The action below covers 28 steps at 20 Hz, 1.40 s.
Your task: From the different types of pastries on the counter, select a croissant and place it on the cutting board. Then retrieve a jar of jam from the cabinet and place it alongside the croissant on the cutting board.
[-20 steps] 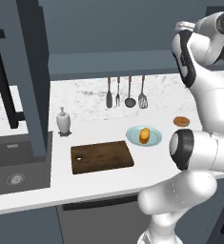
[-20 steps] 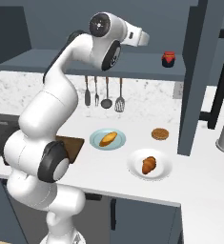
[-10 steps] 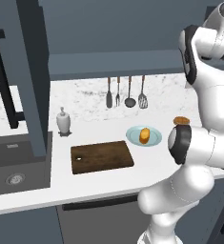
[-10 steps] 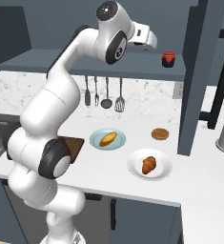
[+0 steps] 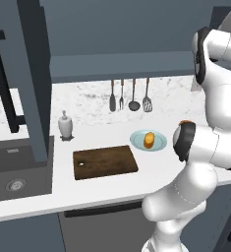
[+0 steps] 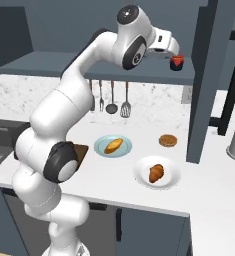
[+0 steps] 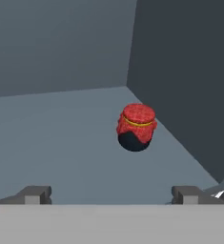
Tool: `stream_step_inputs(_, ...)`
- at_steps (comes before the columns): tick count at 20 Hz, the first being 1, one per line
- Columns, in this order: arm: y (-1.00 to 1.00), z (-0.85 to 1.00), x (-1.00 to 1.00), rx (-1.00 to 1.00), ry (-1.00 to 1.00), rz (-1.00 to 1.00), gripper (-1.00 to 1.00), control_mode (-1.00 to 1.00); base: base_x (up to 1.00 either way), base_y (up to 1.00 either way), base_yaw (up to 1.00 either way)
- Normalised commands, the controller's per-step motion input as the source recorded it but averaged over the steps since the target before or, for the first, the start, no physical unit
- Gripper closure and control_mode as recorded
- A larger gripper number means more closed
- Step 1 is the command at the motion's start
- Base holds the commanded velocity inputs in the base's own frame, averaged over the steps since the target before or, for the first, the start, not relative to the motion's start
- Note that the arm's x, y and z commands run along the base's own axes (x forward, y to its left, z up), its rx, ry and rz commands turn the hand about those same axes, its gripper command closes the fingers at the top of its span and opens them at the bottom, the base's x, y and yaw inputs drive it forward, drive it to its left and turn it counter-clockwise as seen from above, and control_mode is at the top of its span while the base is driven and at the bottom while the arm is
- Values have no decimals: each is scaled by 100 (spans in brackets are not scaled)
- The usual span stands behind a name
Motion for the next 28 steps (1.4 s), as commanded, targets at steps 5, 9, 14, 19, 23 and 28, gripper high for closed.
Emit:
stream_step_inputs(5,-4,-12,-3,-2,3,-1,-100,-100,0,0,0)
stream_step_inputs(9,-7,-30,-13,-1,8,-2,-100,-100,0,0,0)
stream_step_inputs(14,-7,-40,-21,-2,10,-2,-100,-100,0,0,0)
stream_step_inputs(19,-11,1,56,8,-2,-3,-100,-100,0,0,0)
stream_step_inputs(23,-21,-2,71,10,0,-1,-100,-100,0,0,0)
stream_step_inputs(28,-16,4,9,6,0,0,-100,-100,0,0,0)
